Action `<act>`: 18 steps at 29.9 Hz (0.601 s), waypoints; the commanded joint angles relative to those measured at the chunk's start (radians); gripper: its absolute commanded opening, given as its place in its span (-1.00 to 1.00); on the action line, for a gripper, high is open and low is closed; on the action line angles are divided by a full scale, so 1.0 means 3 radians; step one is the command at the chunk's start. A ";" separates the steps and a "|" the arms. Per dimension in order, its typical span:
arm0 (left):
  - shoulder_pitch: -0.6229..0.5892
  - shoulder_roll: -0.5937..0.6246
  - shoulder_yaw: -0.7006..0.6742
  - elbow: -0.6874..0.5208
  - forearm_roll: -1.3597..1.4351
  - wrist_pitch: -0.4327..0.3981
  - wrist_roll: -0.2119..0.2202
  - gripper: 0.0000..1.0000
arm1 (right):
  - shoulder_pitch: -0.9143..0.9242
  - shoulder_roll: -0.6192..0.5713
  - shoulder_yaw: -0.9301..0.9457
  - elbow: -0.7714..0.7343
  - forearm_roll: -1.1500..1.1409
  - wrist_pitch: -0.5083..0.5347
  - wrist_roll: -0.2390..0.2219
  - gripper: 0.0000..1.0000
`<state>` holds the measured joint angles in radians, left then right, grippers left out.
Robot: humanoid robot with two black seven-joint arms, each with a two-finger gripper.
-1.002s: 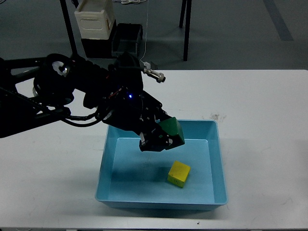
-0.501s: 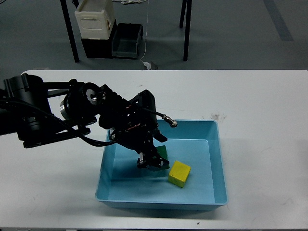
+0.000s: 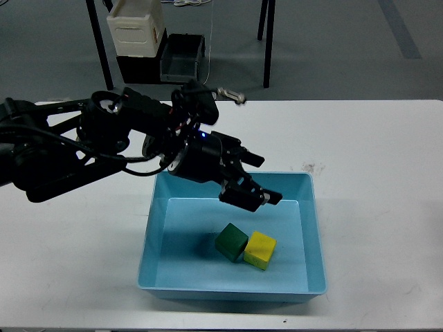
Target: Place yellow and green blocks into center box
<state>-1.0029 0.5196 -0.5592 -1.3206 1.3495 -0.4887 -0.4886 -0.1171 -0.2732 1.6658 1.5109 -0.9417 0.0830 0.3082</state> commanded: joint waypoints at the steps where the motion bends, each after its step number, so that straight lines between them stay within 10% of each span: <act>1: 0.0580 0.0190 -0.0987 0.0214 -0.0912 0.0000 0.0000 0.99 | 0.0007 0.0006 -0.0005 0.0005 0.0005 0.0000 0.0000 1.00; 18: 0.2412 0.0206 -0.1664 0.0066 -0.3801 0.0033 0.0000 0.99 | -0.0039 0.0072 -0.0025 0.0113 0.1178 0.0025 -0.0035 1.00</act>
<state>-0.3389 0.5844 -1.0643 -1.2920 0.3923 -0.4881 -0.4886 -0.1255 -0.2539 1.6632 1.5479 -0.7457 0.0857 0.3014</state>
